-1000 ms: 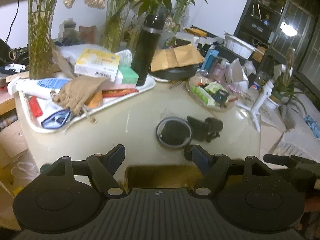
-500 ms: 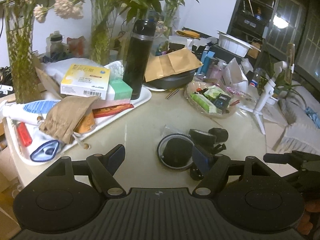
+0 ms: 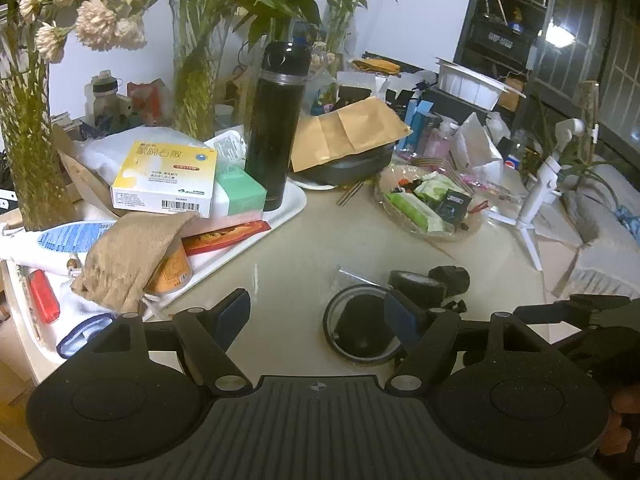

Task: Organize rigid objects
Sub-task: 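Move the right tool toward the black round plug with metal prongs, then close the right tool on the black round plug, then grasp the clear plastic ring with the left tool while the right tool holds the plug, then lift the clear plastic ring off the black disc with the left tool, then carry the ring over the cardboard box with the left tool while the right tool opens, dropping the plug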

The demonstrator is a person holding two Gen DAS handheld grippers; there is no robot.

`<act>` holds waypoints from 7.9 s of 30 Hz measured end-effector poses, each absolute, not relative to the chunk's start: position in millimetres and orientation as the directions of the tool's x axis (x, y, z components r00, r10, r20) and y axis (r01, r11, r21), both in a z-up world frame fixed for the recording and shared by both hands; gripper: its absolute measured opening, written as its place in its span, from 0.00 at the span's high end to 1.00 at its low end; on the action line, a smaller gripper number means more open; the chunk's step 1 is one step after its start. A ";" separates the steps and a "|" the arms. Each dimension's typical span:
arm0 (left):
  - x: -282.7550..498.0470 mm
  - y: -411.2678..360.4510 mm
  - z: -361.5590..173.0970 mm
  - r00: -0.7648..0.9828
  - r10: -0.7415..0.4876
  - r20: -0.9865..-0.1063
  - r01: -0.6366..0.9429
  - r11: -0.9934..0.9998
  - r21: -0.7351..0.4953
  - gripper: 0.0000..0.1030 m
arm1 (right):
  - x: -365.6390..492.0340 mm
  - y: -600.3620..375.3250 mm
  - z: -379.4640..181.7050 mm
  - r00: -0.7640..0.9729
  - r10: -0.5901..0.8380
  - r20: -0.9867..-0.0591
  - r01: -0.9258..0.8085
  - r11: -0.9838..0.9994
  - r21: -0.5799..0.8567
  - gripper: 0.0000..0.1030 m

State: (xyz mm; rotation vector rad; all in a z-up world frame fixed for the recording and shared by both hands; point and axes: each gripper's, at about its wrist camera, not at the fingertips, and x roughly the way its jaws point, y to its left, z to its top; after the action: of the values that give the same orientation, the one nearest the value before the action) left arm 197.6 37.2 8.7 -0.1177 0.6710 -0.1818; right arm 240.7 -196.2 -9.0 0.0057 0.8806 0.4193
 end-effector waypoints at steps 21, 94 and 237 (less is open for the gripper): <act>208.5 45.3 1.4 0.721 -0.154 -0.675 0.052 0.984 -0.169 0.29 | 297.8 -170.2 -44.6 0.323 0.375 -0.869 -0.327 0.906 0.270 0.21; 314.1 17.2 -51.9 0.456 -0.361 -0.814 0.019 0.918 -0.397 0.09 | 247.9 -244.7 2.2 0.540 0.362 -0.760 -0.219 0.932 0.288 0.56; 94.7 49.6 0.1 0.731 -0.216 -0.648 0.074 0.968 -0.239 0.09 | 131.7 -218.3 9.0 0.448 0.561 -0.697 -0.392 0.823 0.411 0.45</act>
State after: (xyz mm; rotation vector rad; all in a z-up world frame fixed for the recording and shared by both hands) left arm 94.7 49.6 0.1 -0.2026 0.7357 -0.1610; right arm 131.7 -218.3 9.0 0.2004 0.9359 0.5944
